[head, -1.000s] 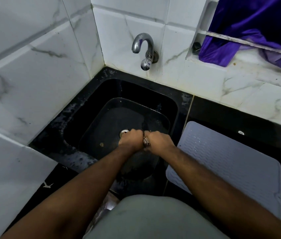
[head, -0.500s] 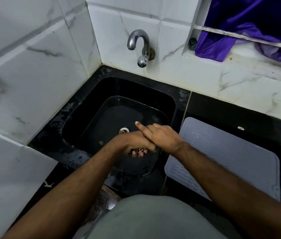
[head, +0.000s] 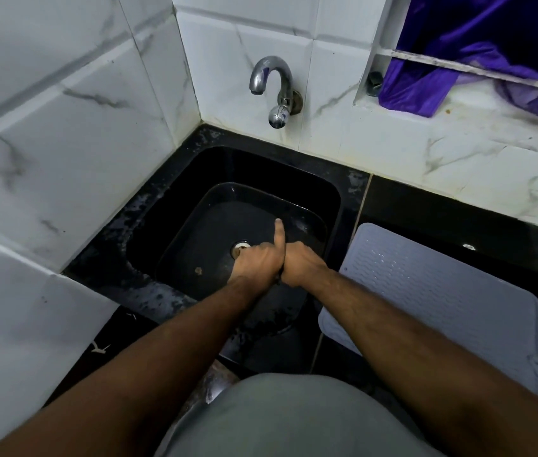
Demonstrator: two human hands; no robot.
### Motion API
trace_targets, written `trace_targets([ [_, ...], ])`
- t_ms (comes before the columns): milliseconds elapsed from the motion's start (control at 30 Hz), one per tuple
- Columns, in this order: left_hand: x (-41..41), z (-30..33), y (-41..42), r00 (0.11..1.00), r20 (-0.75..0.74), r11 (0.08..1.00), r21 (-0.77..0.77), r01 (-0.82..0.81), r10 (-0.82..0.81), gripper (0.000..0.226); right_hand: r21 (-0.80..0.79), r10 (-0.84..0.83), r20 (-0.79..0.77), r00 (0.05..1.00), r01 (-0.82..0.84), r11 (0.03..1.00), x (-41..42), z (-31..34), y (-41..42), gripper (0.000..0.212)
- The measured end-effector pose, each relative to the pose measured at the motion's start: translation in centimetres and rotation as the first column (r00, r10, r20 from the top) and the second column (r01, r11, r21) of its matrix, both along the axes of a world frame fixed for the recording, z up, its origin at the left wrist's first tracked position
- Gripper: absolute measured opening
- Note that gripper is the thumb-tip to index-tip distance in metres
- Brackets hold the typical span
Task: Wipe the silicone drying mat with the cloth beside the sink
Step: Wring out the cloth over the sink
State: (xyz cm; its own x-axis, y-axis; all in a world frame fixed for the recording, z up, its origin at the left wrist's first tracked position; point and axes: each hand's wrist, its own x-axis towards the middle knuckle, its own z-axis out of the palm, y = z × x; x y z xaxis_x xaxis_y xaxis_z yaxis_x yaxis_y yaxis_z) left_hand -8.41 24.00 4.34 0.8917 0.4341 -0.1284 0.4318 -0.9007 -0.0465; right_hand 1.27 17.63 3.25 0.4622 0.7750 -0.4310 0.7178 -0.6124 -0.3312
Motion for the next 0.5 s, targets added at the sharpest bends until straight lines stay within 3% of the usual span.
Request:
trace_targets([
  [100,-0.8,-1.0,0.2,0.992,-0.045,0.993,0.027,0.117,-0.115,0.084,-0.077,0.02,-0.103,0.995,-0.028,0.997,-0.4,-0.7,0.0,0.036],
  [200,-1.2,-1.8,0.4,0.976,-0.085,0.978,0.044,0.204,-0.2,0.082,-0.207,0.025,-0.229,0.973,-0.074,0.976,-0.1,-0.7,-0.3,0.016],
  [333,-0.9,-2.2,0.3,0.975,-0.073,0.976,0.037,0.214,-0.211,0.079,-0.267,-0.051,-0.315,0.948,-0.037,0.963,0.6,-0.6,-0.2,0.015],
  [400,-0.7,-2.4,0.2,0.986,-0.047,0.987,0.008,0.163,-0.162,0.079,-0.252,-0.005,-0.247,0.969,-0.059,0.966,0.8,-0.3,-0.2,0.017],
  [500,-0.4,-1.9,-0.3,0.998,0.012,0.991,-0.123,-0.056,0.058,0.084,-0.12,0.153,0.05,0.987,-0.146,0.982,0.6,0.3,-0.7,0.027],
])
